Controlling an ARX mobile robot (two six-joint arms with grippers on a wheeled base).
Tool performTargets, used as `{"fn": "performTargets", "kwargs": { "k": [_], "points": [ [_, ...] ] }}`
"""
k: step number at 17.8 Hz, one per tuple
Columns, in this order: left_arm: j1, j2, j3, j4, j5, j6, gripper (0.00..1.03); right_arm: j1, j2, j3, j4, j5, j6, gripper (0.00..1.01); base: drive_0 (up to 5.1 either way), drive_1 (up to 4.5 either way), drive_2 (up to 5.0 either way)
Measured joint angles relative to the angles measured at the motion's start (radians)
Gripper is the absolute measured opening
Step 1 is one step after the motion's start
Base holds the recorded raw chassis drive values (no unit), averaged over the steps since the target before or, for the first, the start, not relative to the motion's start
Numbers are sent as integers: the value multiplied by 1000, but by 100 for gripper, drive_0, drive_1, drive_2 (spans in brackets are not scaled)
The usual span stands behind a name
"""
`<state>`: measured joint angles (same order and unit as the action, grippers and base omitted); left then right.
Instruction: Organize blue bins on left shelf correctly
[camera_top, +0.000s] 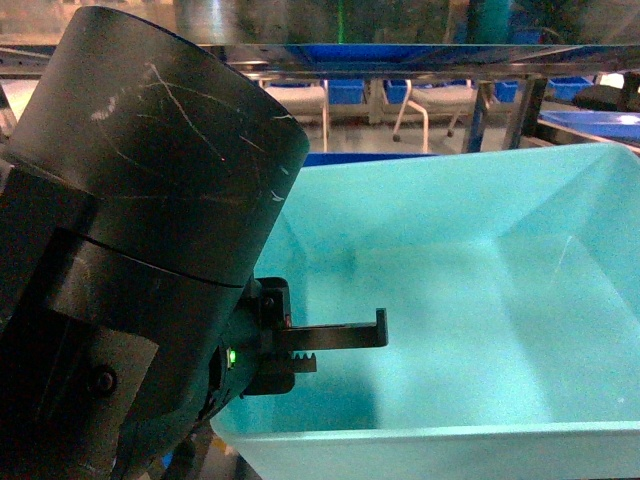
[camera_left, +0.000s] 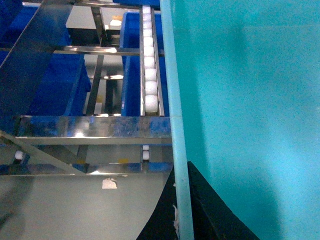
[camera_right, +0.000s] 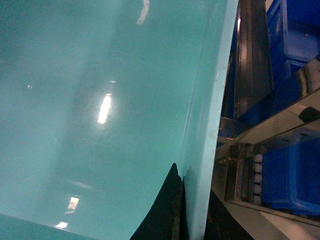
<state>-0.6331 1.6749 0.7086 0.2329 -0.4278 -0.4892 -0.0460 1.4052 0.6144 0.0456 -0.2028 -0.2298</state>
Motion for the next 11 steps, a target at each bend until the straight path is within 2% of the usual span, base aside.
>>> {"fn": "performTargets", "kwargs": {
  "k": [4,11],
  "points": [
    [0,0,0,-1,0,0,2,0,0,0,-2,0,0,2,-6,306,-318],
    [2,2,0,1,1,0,2,0,0,0,0,0,0,2,0,0,0]
  ]
}}
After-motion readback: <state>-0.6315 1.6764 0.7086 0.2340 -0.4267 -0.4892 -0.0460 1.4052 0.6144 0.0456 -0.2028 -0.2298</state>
